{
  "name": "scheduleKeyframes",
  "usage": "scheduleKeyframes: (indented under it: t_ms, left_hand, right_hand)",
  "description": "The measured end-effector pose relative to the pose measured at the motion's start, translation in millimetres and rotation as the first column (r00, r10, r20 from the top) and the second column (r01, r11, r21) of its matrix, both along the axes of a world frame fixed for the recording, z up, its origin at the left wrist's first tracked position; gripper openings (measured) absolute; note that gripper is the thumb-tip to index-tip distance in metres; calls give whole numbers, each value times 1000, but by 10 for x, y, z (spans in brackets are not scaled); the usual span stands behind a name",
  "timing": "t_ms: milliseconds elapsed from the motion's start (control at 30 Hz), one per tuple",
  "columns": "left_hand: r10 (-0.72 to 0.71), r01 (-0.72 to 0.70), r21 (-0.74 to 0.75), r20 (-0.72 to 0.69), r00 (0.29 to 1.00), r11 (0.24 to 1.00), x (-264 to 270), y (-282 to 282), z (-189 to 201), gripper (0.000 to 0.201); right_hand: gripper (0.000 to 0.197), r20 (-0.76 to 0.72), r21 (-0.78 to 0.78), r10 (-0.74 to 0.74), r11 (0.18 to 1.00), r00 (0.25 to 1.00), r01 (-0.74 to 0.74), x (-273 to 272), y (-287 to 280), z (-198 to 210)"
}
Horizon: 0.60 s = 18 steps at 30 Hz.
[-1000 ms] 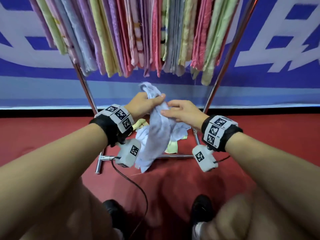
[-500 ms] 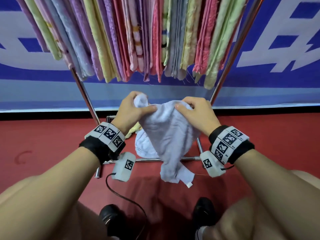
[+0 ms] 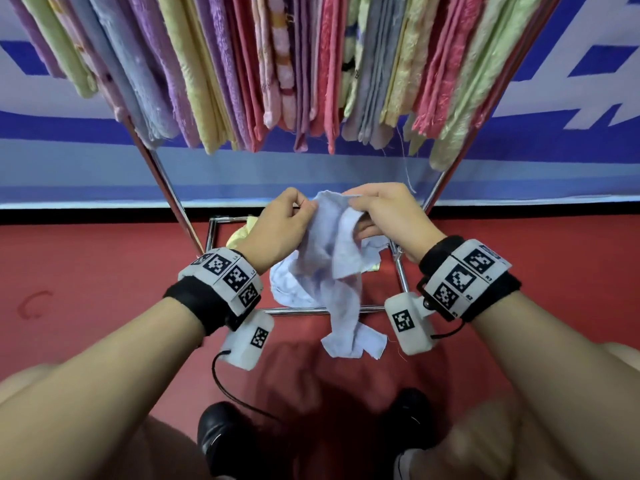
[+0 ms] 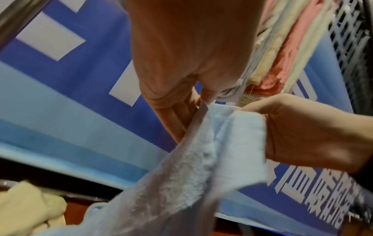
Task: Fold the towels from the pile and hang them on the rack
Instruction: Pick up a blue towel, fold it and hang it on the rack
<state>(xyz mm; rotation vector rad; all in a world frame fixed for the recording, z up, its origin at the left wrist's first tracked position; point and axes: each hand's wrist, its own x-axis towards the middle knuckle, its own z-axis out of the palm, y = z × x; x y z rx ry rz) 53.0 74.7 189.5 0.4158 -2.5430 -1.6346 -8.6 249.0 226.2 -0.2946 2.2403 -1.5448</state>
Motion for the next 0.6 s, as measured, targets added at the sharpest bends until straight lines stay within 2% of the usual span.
scheduleKeyframes:
  t_ms: [67,167,267,333,400,467,533,600]
  left_hand:
    - [24,-24,89,3,1000,996,20,33,27,20]
    - [25,-23,142,-8,1000,990,54,64,47,19]
    - [-24,26,254,-8,1000,967,136,149,80,16]
    - [-60,61,308,-11,998,949,211,187,96,16]
    - [-79,81,364,-21,997,928,268,161,101,17]
    - [-122,122,399,-25,992,909,293,89,98,25]
    - [-178,175,374,-26,984,911,325,46,126,28]
    - [-207,204,328,-25,978,922,328,17,128,26]
  right_hand:
    - [31,121,-49,147,989,982,-142,105,-43,47]
    - [30,64,12,264,964,962,-265,202,-88,27]
    - [19,-47,72,201,978,978,-198,221,-62,-11]
    - [19,-161,197,198,966,967,-165,217,-13,-29]
    - [14,-325,331,206,939,923,-93,225,17,-38]
    - [26,-393,367,191,930,899,-37,204,36,-63]
    - [31,-238,311,215,941,947,-135,156,44,-69]
    - [25,-73,270,308,922,949,-278,137,58,-61]
